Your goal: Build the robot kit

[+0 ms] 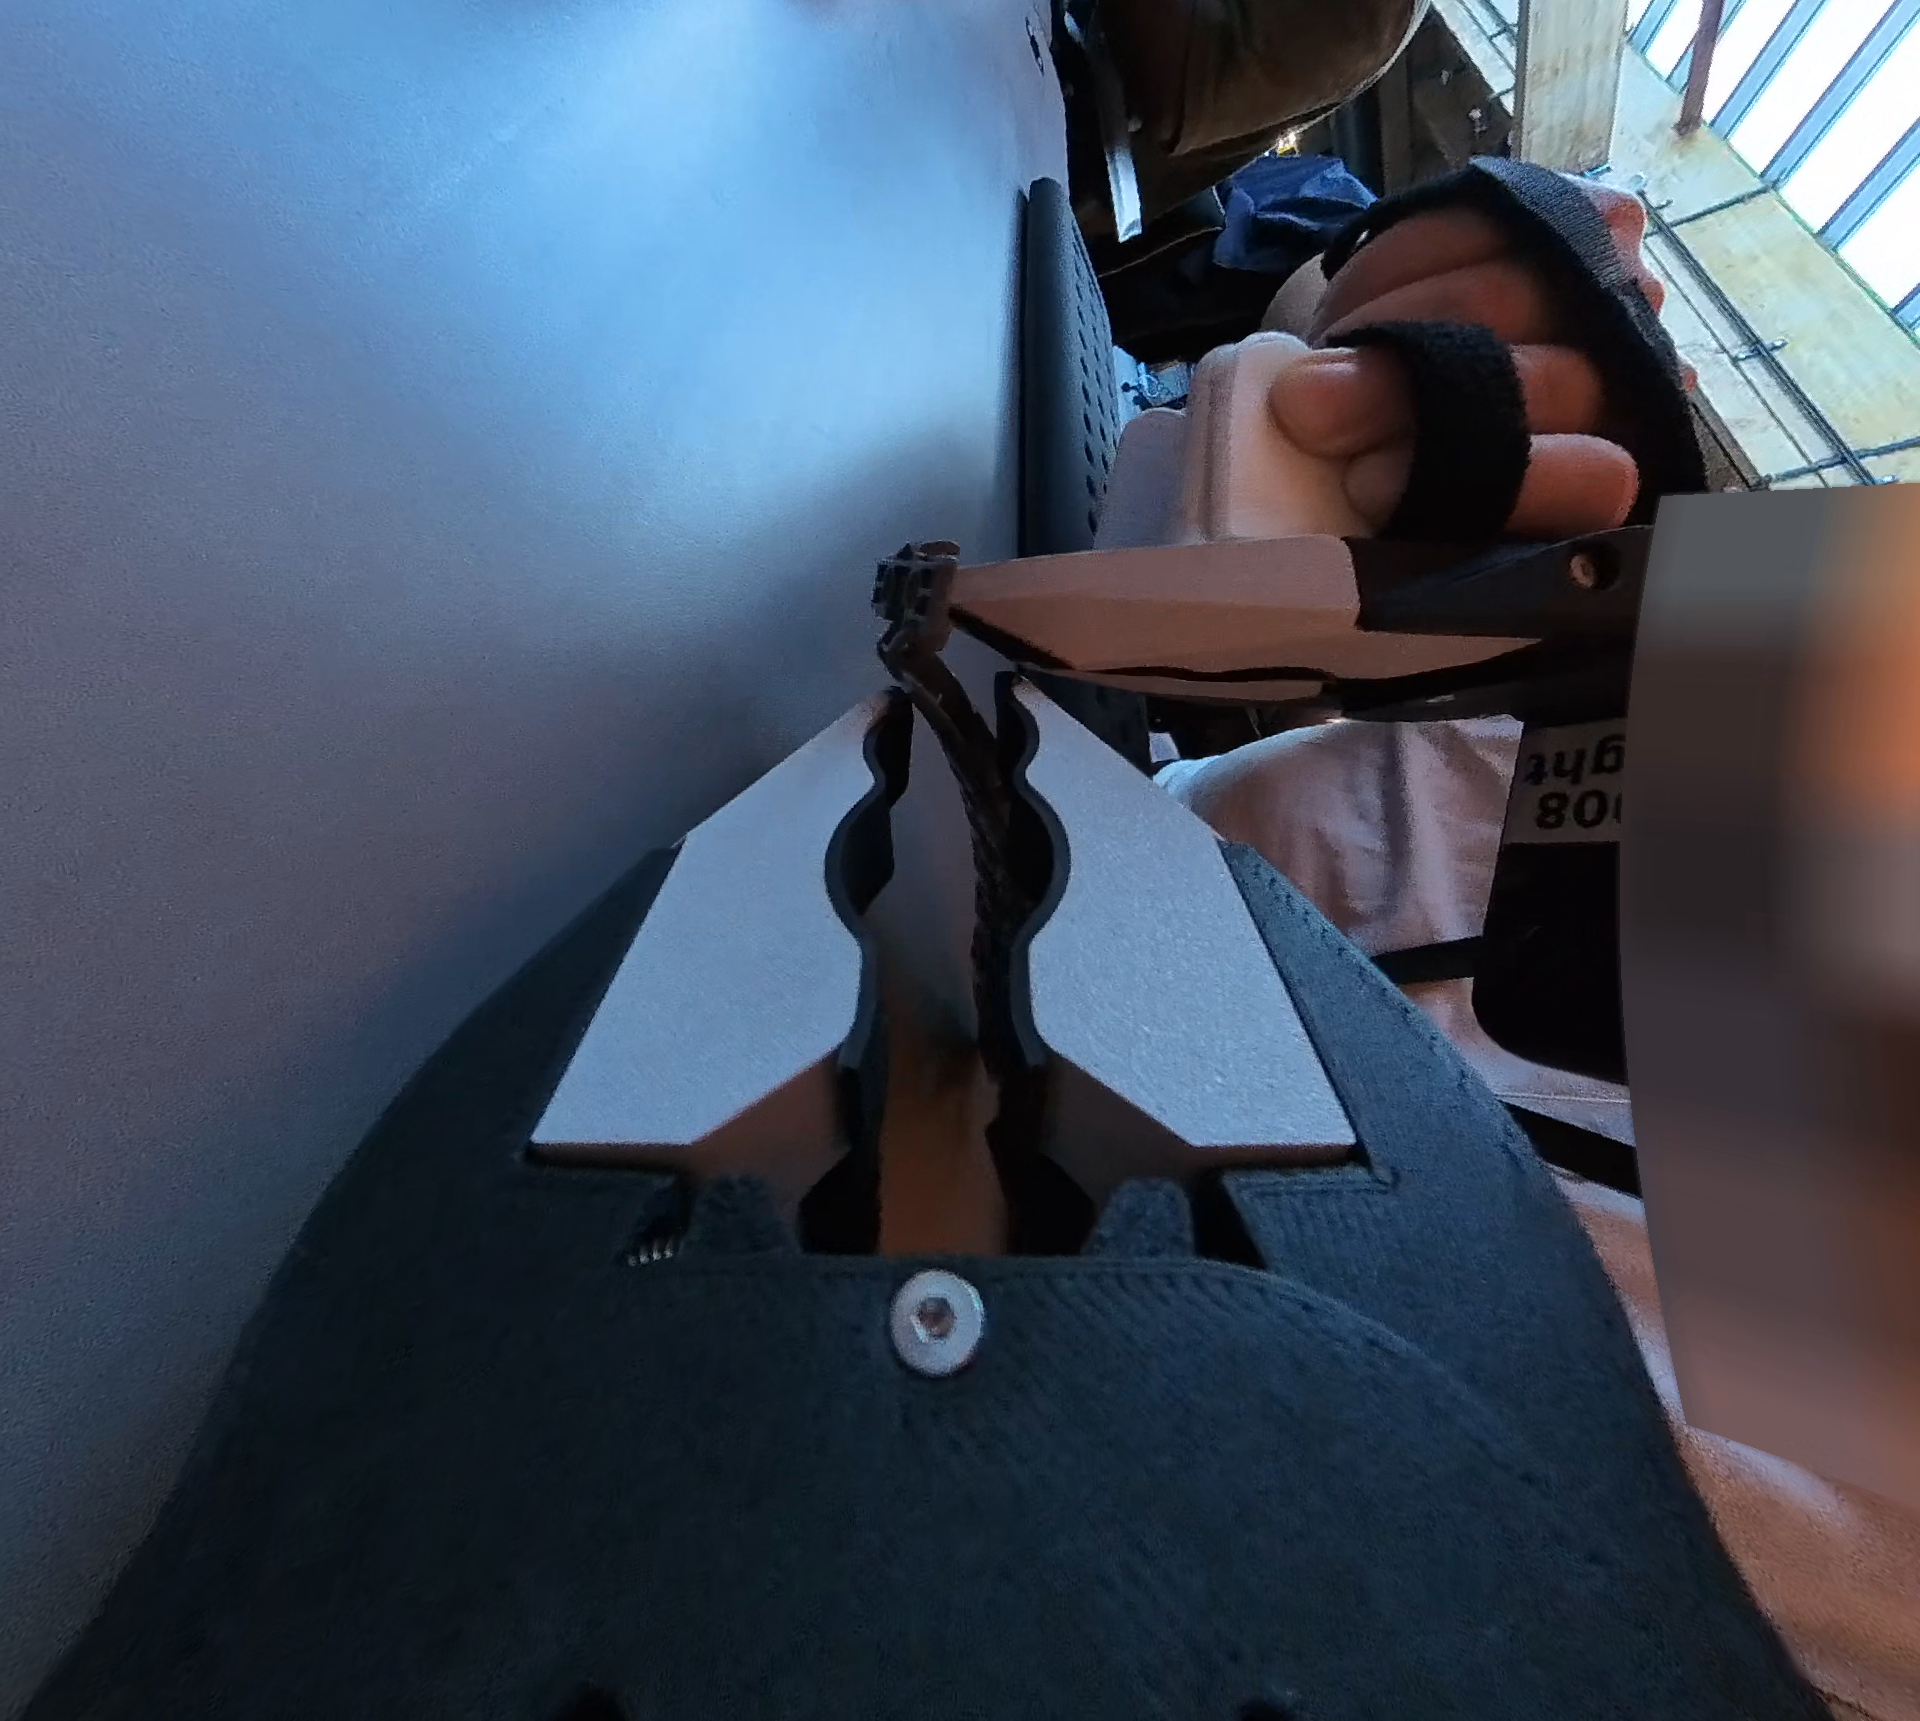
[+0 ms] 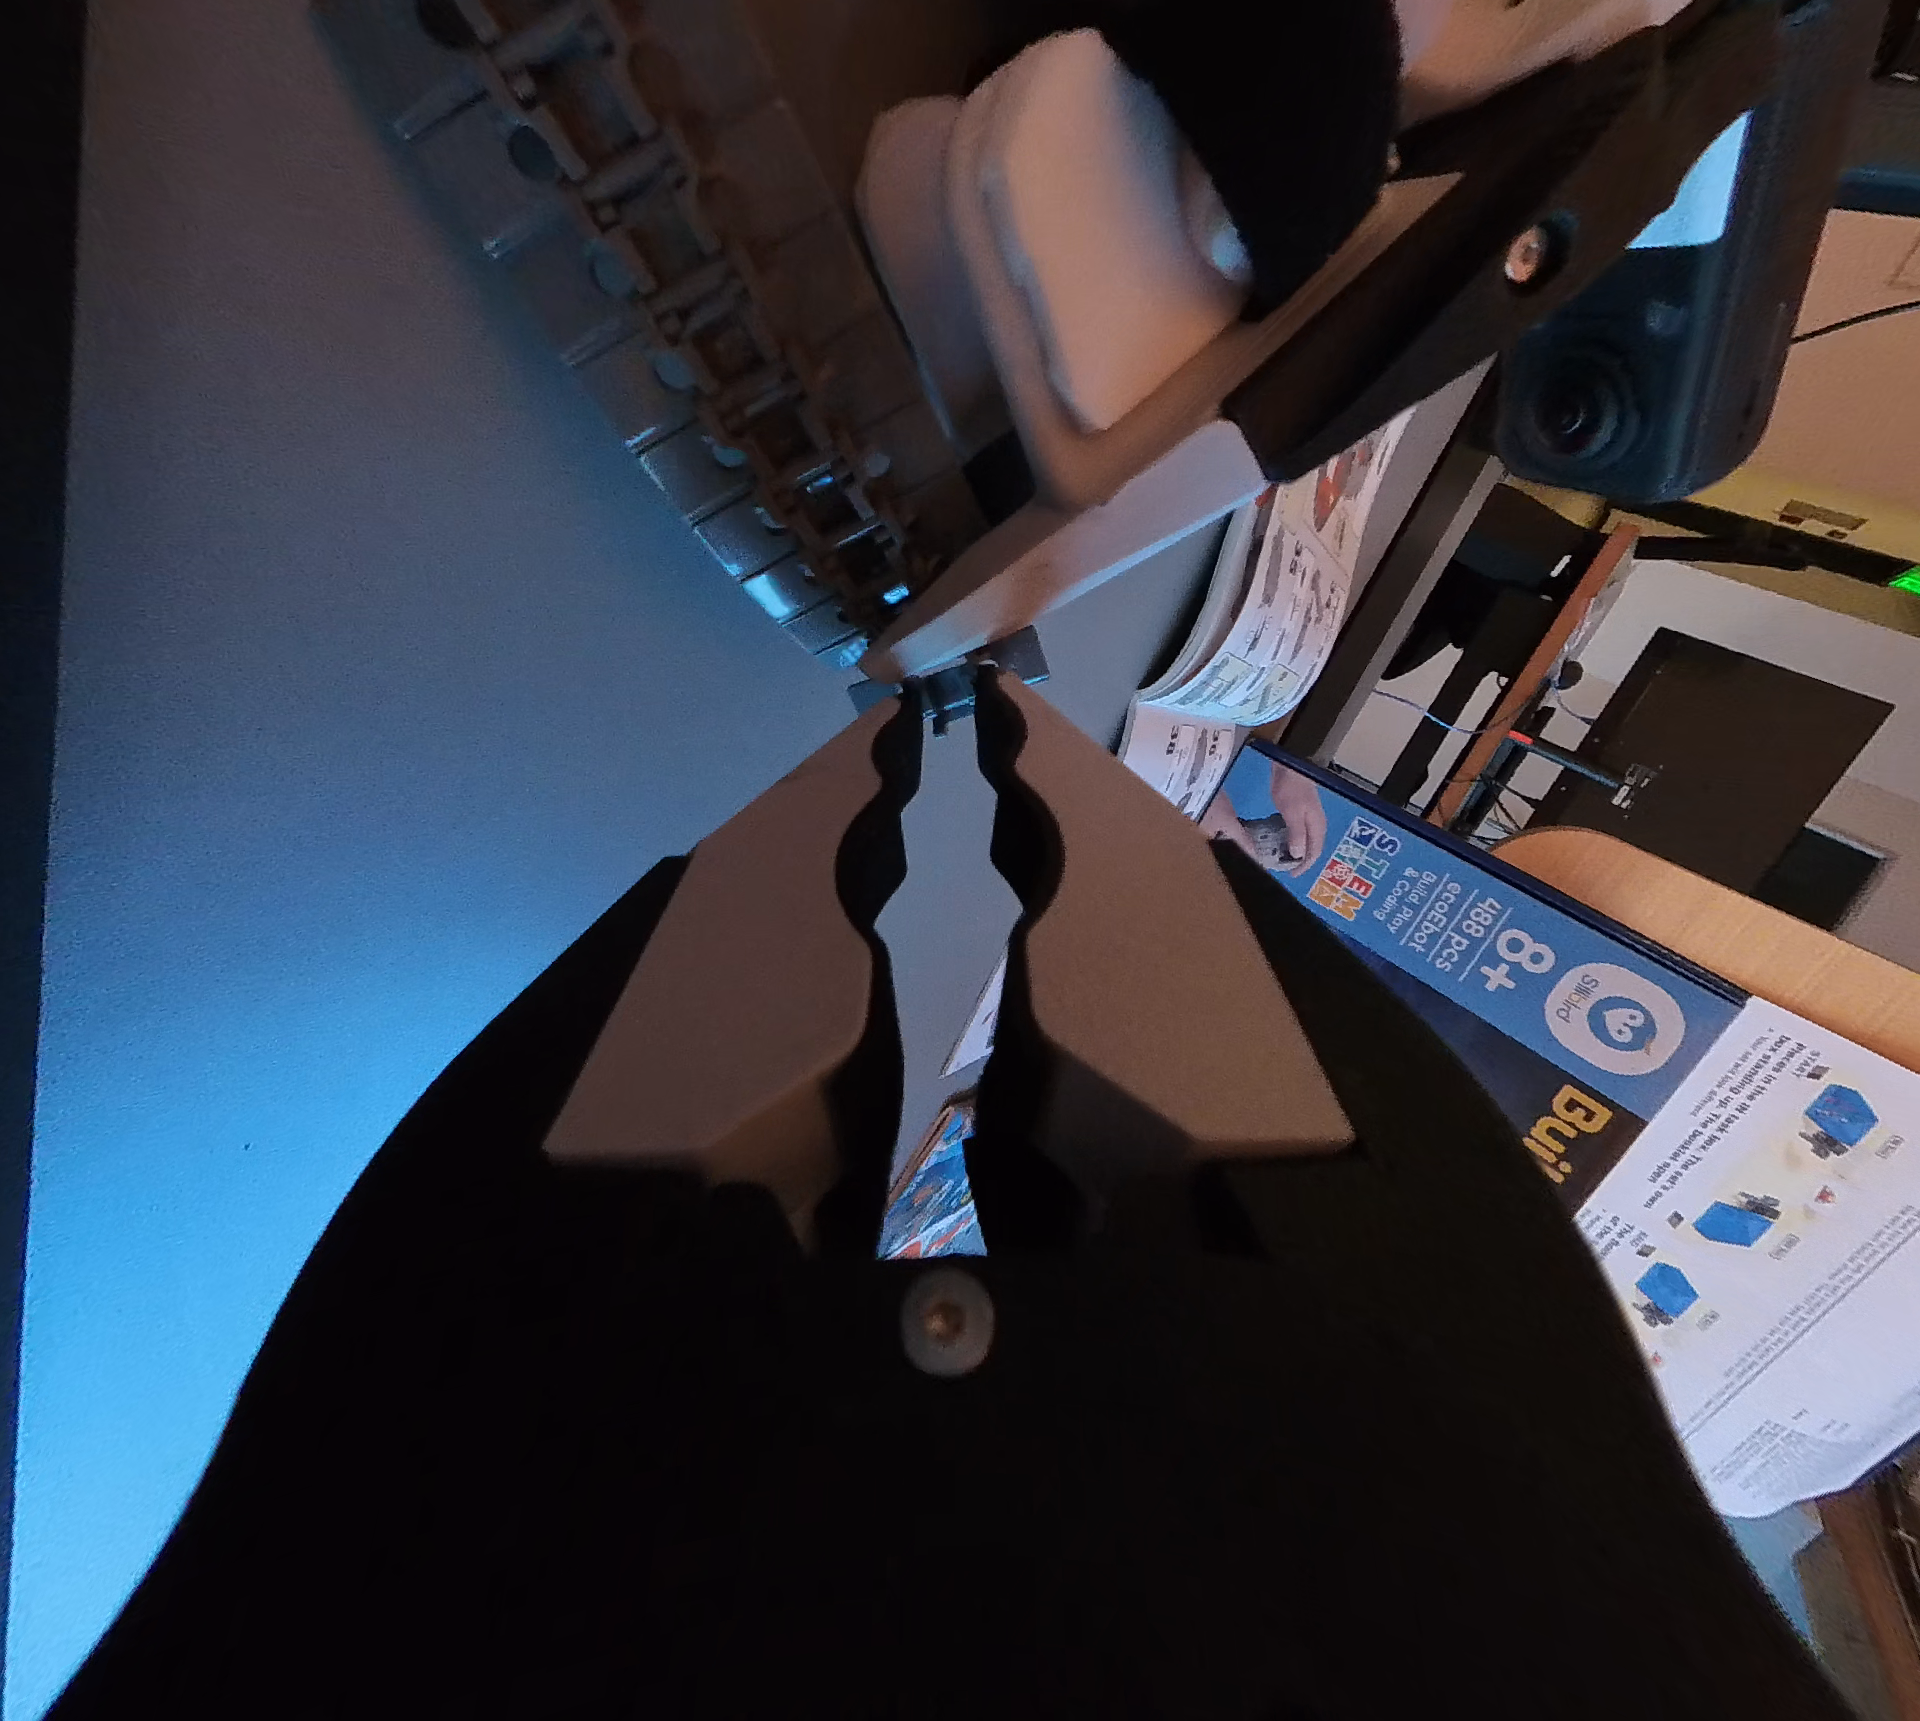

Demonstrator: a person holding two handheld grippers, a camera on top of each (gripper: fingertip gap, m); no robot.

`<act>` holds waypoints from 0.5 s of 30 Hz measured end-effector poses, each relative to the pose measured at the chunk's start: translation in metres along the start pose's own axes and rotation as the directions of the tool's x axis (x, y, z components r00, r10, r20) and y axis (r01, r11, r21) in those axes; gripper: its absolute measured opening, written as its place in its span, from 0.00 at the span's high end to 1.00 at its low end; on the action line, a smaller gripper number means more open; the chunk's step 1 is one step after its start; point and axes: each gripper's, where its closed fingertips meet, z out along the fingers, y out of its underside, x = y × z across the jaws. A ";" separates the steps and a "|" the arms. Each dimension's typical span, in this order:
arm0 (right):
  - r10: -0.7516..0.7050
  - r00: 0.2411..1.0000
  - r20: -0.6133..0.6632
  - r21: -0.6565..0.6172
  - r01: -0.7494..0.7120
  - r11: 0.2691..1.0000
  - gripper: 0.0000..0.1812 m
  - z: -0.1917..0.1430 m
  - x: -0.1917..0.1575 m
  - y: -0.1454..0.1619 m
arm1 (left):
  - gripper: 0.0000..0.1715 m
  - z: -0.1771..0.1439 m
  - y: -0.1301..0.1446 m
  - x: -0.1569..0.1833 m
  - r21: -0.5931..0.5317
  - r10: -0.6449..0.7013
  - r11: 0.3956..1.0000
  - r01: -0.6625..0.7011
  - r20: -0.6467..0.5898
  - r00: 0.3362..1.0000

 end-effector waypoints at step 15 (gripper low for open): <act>-0.172 0.978 -0.118 -0.048 0.168 0.985 0.95 -0.006 -0.007 -0.003 | 0.93 0.007 0.008 -0.004 -0.080 0.217 0.975 -0.208 0.132 0.967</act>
